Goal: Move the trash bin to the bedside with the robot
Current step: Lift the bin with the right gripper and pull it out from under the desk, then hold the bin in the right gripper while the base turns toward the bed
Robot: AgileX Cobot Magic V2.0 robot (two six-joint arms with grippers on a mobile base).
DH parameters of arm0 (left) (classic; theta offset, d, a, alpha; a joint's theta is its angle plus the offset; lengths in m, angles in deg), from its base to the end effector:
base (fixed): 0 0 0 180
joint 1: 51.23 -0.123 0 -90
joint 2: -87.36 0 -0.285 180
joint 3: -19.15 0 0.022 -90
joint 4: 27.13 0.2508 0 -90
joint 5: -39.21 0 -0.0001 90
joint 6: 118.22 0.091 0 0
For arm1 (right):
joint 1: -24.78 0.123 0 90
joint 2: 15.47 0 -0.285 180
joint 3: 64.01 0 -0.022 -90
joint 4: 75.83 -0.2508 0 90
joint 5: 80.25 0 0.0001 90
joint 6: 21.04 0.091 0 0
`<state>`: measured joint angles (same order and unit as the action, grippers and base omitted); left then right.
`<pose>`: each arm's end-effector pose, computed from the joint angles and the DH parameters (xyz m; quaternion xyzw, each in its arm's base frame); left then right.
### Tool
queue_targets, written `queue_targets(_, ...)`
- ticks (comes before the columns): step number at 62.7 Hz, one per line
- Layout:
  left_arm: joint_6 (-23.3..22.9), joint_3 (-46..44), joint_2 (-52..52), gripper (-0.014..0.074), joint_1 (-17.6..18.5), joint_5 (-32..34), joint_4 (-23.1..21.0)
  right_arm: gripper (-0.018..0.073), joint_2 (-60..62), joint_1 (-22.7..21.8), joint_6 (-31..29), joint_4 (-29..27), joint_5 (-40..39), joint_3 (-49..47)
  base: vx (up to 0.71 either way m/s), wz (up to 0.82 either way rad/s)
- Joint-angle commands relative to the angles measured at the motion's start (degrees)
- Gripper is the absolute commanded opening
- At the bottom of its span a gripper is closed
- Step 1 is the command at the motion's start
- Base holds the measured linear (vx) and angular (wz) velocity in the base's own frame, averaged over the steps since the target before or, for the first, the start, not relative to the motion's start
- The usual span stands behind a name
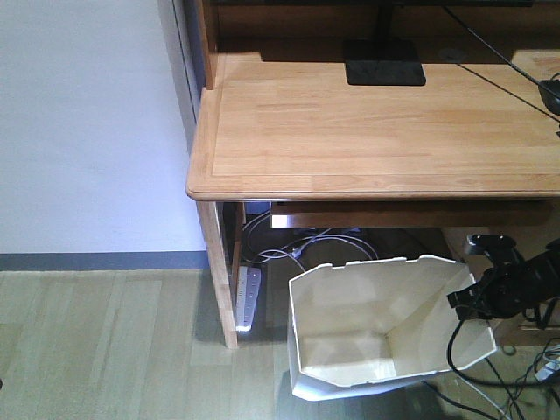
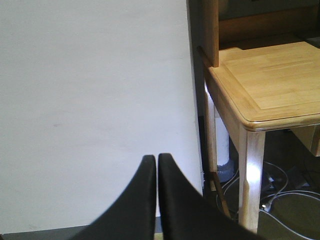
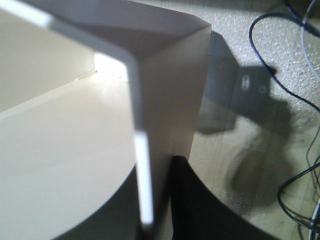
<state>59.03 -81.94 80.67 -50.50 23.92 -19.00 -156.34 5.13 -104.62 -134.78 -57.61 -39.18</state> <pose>0.0547 0.0027 0.1803 0.0273 0.7697 0.0386 0.6367 0.2997 -0.0751 -0.0206 -0.0637 0.9837 0.1464 0.0829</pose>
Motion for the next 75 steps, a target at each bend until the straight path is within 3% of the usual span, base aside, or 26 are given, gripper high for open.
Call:
queue_targets(1, -0.46, 1.60, 0.54, -0.0006, 0.36, 4.23, -0.10, -0.0006, 9.13, -0.08, -0.50, -2.20, 9.05, 3.05, 0.00, 0.00)
queue_targets(15, -0.46, 1.60, 0.54, -0.0006, 0.36, 4.23, -0.10, -0.0006, 14.96, -0.08, -0.39, -2.63, 11.15, 4.91, 0.00, 0.00)
queue_targets(75, -0.46, 1.60, 0.54, -0.0006, 0.36, 4.23, -0.10, -0.0006, 15.13, -0.08, -0.39, -2.63, 11.78, 4.91, -0.01, 0.03)
